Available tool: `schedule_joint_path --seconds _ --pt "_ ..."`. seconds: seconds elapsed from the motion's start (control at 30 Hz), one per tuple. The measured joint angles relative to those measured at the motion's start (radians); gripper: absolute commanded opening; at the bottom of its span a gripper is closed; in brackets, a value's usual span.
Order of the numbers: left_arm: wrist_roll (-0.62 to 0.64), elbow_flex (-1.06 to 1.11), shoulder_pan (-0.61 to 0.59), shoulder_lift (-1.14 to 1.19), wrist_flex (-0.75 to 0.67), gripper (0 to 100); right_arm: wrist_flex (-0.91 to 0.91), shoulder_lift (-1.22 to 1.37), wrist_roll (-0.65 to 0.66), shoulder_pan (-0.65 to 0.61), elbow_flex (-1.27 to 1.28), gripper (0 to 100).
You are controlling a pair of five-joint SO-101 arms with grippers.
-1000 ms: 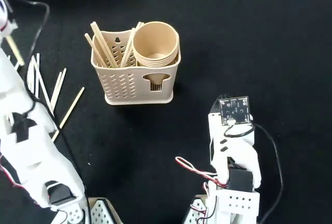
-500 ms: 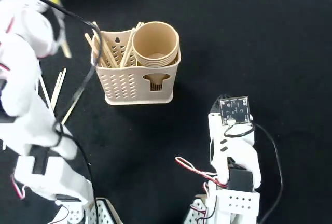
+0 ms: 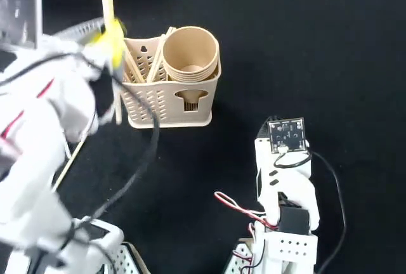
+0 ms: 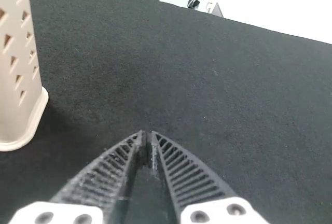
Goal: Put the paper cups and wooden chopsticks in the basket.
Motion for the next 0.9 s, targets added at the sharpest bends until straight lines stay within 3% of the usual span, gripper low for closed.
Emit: schedule_joint_path --seconds 0.1,0.23,0.43,0.6,0.73,0.9 --pt "0.000 0.170 0.025 -0.144 -0.052 3 0.000 0.000 0.000 0.000 0.000 1.1" --pt "0.000 0.431 0.023 -0.339 -0.258 3 0.000 0.000 0.000 0.000 0.000 1.1" --pt "0.000 0.991 -0.005 -0.637 -0.733 3 0.000 0.000 0.000 0.000 0.000 1.1" --pt "0.000 1.527 -0.008 -0.868 -1.244 3 0.000 0.000 0.000 0.000 0.000 1.1" --pt "-0.041 1.823 -0.012 -0.895 -1.600 3 0.000 0.000 0.006 0.000 0.000 1.1" --pt "-0.086 1.921 -0.026 -0.769 -1.728 3 0.000 0.000 0.015 0.000 0.000 1.1"
